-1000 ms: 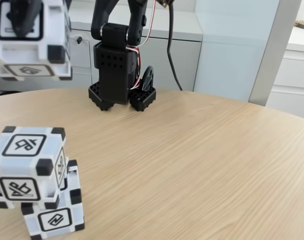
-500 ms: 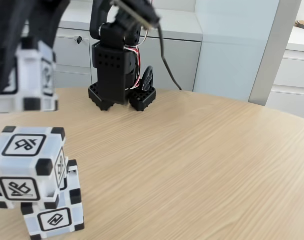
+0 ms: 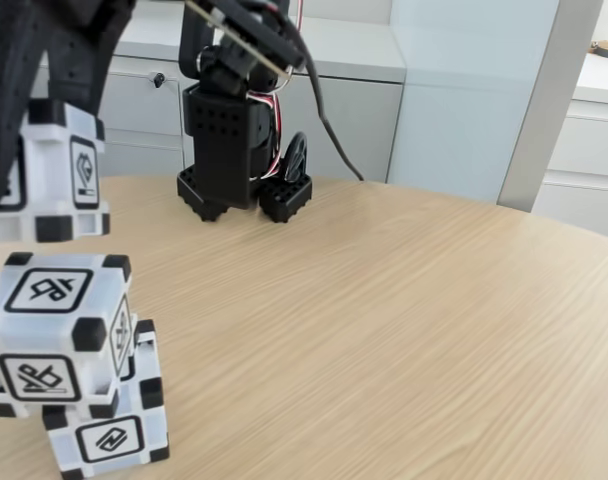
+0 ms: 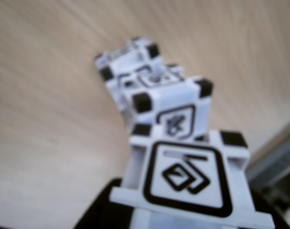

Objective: Stack cubes from left to right.

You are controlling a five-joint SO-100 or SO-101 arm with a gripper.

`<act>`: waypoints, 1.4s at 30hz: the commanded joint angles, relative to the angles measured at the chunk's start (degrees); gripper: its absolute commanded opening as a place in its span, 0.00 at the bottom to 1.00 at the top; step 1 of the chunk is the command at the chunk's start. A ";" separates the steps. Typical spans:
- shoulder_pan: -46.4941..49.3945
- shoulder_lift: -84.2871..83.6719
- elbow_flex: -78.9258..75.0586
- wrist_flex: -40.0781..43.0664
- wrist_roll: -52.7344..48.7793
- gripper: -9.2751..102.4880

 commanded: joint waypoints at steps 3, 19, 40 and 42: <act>-0.26 1.23 -2.99 -0.09 0.00 0.13; -0.53 0.26 -2.11 -0.88 0.62 0.09; -6.42 1.05 -2.11 0.00 -1.58 0.08; -6.42 1.05 -2.11 0.00 -2.11 0.08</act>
